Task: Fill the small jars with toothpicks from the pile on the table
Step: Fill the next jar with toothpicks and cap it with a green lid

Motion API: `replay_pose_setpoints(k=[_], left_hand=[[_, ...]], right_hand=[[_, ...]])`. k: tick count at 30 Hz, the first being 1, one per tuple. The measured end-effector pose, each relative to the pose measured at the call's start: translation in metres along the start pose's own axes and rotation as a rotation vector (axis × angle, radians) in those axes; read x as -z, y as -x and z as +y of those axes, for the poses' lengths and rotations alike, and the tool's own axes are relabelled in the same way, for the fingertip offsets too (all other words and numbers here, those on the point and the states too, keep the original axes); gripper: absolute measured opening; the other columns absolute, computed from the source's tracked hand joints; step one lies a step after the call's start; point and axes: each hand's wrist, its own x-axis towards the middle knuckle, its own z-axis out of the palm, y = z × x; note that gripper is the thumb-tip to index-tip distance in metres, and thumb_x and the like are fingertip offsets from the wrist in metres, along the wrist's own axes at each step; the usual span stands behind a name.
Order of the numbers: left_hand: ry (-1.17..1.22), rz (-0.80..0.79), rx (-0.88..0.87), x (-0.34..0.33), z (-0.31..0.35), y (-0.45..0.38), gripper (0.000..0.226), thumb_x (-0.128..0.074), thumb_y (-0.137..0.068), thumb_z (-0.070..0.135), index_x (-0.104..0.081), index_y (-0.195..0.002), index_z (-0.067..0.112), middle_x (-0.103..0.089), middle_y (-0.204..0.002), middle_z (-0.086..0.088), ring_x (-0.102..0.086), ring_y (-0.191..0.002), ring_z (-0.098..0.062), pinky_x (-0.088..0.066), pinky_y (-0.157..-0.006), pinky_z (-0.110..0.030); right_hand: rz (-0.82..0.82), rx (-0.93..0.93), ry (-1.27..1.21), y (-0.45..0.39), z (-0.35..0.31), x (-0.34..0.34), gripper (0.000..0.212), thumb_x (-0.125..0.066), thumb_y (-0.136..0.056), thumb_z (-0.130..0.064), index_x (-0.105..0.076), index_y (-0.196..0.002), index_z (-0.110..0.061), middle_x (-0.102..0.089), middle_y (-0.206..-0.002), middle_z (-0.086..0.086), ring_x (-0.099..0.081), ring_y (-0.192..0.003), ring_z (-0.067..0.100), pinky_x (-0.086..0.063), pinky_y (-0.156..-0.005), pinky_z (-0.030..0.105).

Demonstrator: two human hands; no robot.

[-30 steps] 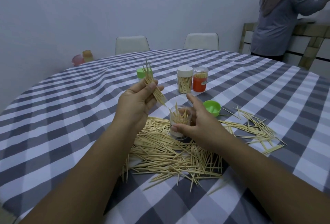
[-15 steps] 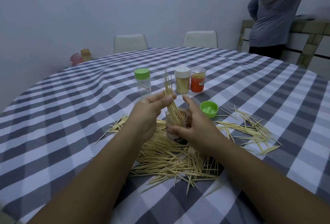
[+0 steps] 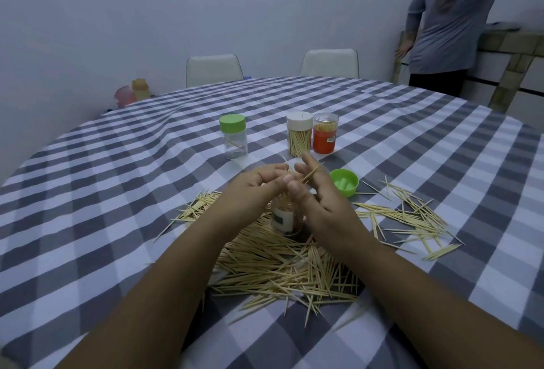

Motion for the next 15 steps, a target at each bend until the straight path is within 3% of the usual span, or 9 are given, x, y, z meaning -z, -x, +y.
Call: replay_pose_setpoints(k=[3, 6, 8, 11, 15], left_hand=[[-0.120, -0.001, -0.003, 0.005, -0.003, -0.001, 0.019, -0.058, -0.089, 0.034, -0.071, -0.103, 0.031, -0.057, -0.128, 0.015, -0.054, -0.116, -0.001, -0.044, -0.095, -0.027], [-0.132, -0.021, 0.024, 0.008, -0.001, 0.002, 0.026, -0.051, -0.092, 0.039, -0.069, -0.109, 0.032, -0.063, -0.123, 0.012, -0.055, -0.113, -0.001, -0.042, -0.094, -0.027], [-0.164, 0.011, 0.051, 0.012, -0.001, 0.002, 0.033, -0.047, -0.089, 0.051, -0.071, -0.106, 0.035, -0.065, -0.120, 0.012, -0.054, -0.115, -0.005, -0.041, -0.095, -0.030], [-0.191, 0.018, 0.053, 0.017, 0.000, 0.003, 0.042, -0.049, -0.075, 0.061, -0.072, -0.101, 0.037, -0.064, -0.121, 0.015, -0.053, -0.116, -0.004, -0.041, -0.095, -0.032], [-0.197, -0.056, 0.047, 0.020, 0.004, 0.007, 0.032, -0.058, -0.074, 0.053, -0.070, -0.101, 0.041, -0.064, -0.112, 0.024, -0.057, -0.101, 0.011, -0.040, -0.084, -0.021]], right_hand=[[0.085, 0.026, -0.072, 0.000, -0.003, 0.001, 0.057, -0.043, -0.088, -0.044, -0.038, -0.142, -0.027, -0.051, -0.136, -0.006, -0.049, -0.118, -0.005, -0.042, -0.094, 0.011], [0.142, 0.061, -0.044, -0.002, -0.001, 0.002, 0.036, -0.047, -0.095, -0.032, -0.055, -0.129, -0.024, -0.062, -0.123, -0.005, -0.055, -0.115, 0.001, -0.047, -0.095, 0.025], [0.187, 0.089, -0.021, -0.002, 0.000, 0.002, 0.027, -0.048, -0.097, -0.025, -0.061, -0.121, -0.022, -0.066, -0.115, -0.004, -0.059, -0.109, 0.002, -0.049, -0.090, 0.026], [0.252, 0.140, 0.013, -0.003, 0.000, 0.004, 0.024, -0.049, -0.097, -0.022, -0.061, -0.118, -0.023, -0.067, -0.111, -0.002, -0.059, -0.106, 0.001, -0.046, -0.088, 0.014], [0.264, 0.155, 0.037, -0.002, 0.002, 0.005, 0.028, -0.050, -0.097, -0.019, -0.050, -0.117, -0.040, -0.070, -0.095, -0.004, -0.063, -0.092, -0.002, -0.045, -0.074, 0.006]])
